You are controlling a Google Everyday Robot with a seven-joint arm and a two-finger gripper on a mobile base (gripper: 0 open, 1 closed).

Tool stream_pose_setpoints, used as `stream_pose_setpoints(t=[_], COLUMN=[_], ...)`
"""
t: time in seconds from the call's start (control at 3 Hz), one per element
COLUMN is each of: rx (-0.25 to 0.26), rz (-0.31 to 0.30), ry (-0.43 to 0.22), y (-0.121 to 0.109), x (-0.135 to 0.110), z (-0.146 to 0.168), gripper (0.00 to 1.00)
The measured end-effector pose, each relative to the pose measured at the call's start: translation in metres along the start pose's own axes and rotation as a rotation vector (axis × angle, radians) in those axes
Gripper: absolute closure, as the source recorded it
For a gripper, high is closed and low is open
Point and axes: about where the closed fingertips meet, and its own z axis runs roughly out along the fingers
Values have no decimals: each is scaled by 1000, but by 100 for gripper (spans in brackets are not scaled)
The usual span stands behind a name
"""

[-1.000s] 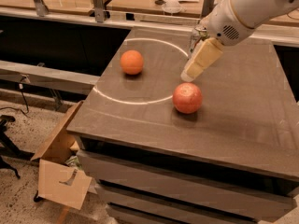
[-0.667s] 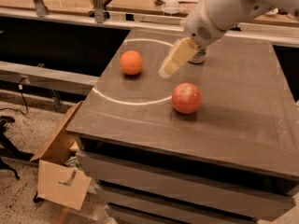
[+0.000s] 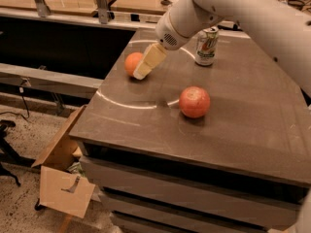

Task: Move orange near apple

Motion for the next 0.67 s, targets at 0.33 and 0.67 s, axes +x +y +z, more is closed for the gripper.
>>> stream_pose_setpoints(t=[0.33,0.67], rx=[-5,-14], rz=[5,-6], ry=[3,17], y=[-13,-23], x=[-5,-2], z=[35,62], gripper=[0,0])
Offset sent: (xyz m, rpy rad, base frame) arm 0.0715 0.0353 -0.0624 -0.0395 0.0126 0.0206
